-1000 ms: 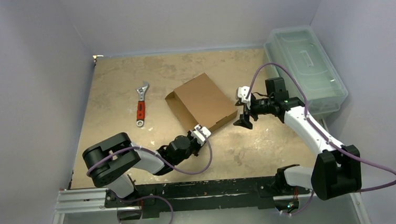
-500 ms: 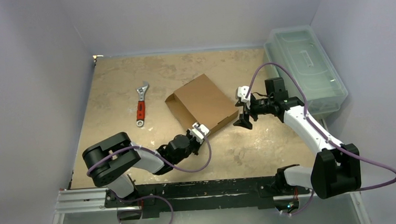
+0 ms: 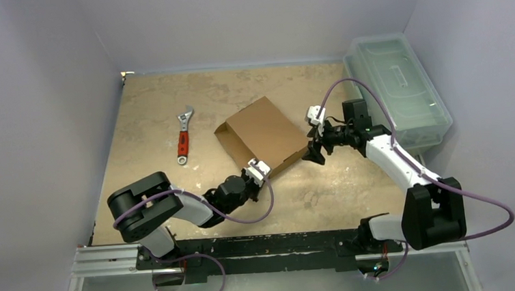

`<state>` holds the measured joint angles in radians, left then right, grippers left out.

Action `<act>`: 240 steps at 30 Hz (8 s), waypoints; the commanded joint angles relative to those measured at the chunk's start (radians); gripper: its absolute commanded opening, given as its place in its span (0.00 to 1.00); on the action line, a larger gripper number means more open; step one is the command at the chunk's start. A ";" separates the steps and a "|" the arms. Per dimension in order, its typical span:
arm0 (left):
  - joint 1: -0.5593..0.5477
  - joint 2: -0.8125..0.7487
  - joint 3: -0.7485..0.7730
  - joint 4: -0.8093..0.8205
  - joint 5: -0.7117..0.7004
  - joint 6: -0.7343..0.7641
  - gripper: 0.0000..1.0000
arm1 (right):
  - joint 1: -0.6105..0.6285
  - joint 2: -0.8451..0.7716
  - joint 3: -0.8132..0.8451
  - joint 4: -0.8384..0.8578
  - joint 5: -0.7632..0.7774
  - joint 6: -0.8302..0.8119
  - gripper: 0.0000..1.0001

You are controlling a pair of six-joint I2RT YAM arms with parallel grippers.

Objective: Fold the paper box

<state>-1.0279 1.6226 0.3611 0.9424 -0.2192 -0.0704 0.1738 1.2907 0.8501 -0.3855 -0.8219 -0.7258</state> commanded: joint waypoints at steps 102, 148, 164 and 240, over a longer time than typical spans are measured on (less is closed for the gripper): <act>0.144 0.014 0.199 -0.607 0.056 -1.296 0.00 | -0.010 0.451 0.145 0.309 0.322 0.779 0.52; 0.813 0.211 0.579 -0.713 0.385 -0.787 0.00 | -0.009 0.493 0.167 0.270 0.342 0.739 0.53; 0.721 0.378 0.863 -0.860 0.444 -0.624 0.00 | 0.013 0.476 0.200 0.215 0.359 0.655 0.55; 0.792 0.098 0.814 -0.804 0.732 -0.375 0.79 | -0.168 0.075 0.165 -0.082 -0.114 0.136 0.94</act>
<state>-0.2646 1.5429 0.8917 0.4156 0.3786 -0.7815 0.0063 1.4155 1.0126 -0.4591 -0.8864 -0.5663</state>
